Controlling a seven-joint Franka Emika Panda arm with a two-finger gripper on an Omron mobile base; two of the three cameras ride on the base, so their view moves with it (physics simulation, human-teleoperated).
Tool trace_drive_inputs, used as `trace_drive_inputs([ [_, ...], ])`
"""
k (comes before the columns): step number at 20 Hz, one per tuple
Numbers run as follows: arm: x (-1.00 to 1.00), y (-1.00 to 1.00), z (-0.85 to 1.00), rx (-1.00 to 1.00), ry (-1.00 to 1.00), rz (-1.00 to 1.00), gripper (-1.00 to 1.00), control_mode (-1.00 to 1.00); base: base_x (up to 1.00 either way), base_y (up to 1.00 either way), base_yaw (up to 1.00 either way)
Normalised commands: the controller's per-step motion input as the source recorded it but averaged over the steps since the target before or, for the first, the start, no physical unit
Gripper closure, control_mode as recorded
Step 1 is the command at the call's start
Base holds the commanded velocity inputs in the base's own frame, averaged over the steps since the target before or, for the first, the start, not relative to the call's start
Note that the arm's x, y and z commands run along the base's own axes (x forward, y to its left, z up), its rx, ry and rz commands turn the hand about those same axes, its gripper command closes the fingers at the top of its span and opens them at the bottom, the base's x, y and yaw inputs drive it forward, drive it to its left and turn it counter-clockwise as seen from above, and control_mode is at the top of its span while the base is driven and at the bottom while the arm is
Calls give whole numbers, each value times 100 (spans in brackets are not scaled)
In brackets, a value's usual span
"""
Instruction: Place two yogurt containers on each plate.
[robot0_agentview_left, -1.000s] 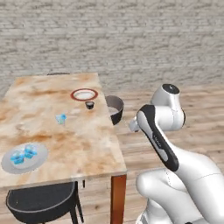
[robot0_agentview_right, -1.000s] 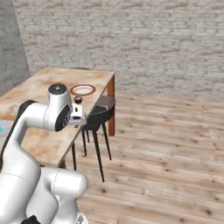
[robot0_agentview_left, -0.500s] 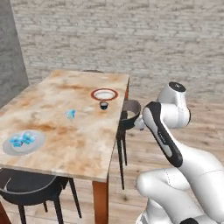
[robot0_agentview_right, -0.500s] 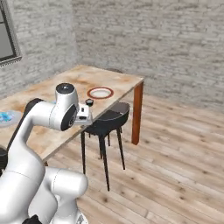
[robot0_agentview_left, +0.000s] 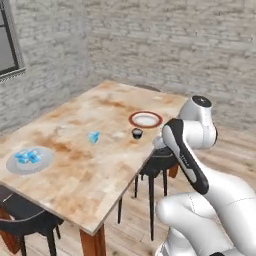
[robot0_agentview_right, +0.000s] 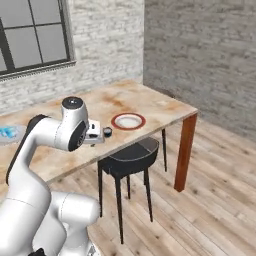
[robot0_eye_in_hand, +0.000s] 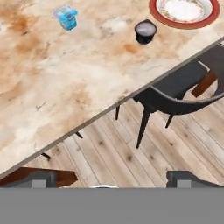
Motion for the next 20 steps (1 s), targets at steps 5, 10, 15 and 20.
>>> trace_drive_inputs([
  [5,0,0,0,0,0,0,-100,100,79,-85,67],
  [10,0,0,0,0,0,0,-100,100,13,-97,60],
  [15,0,0,0,0,0,0,-100,100,27,-45,33],
  [20,0,0,0,0,0,0,-100,100,69,-1,47],
])
